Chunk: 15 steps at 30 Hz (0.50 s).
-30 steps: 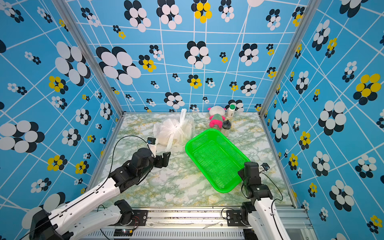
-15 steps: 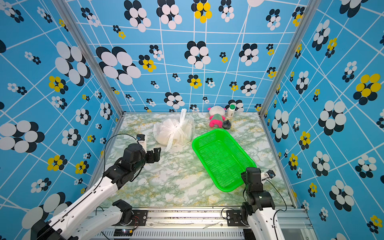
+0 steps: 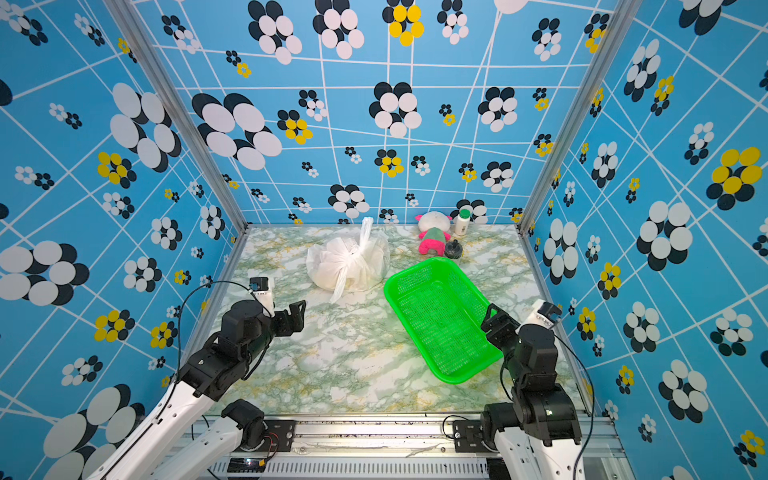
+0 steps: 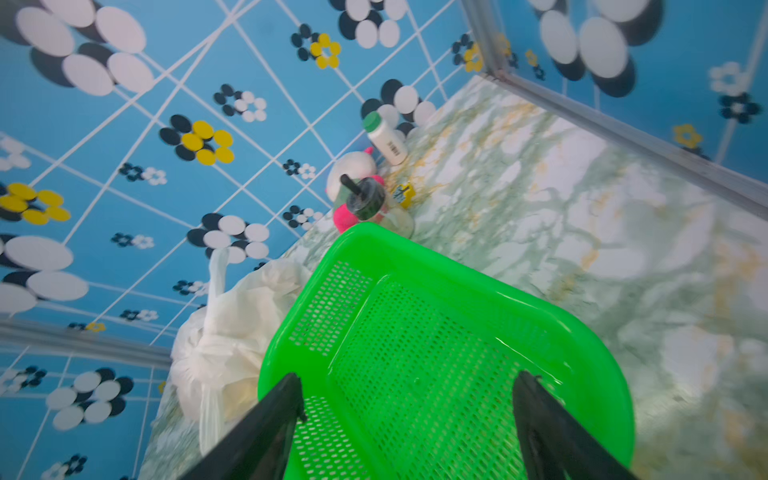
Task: Untie the knot of the plastic bag and take out the fruit
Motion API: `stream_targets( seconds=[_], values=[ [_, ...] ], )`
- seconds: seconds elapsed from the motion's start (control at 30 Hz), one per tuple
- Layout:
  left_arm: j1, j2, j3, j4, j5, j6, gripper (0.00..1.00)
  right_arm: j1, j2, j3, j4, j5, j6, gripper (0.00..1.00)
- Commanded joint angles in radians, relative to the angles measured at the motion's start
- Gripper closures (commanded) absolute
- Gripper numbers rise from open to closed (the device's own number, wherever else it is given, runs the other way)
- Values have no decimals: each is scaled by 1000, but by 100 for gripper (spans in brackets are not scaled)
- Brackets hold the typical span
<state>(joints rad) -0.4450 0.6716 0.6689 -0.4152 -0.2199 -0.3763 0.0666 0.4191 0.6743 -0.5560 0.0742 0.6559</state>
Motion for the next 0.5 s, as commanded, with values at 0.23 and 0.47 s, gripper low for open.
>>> stream_targets(
  seconds=[0.23, 0.47],
  values=[
    [23, -19, -37, -32, 2, -33, 10, 567, 525, 100, 434, 14, -285, 22],
    [52, 137, -36, 102, 19, 16, 11, 644, 1010, 346, 515, 66, -369, 23]
  ],
)
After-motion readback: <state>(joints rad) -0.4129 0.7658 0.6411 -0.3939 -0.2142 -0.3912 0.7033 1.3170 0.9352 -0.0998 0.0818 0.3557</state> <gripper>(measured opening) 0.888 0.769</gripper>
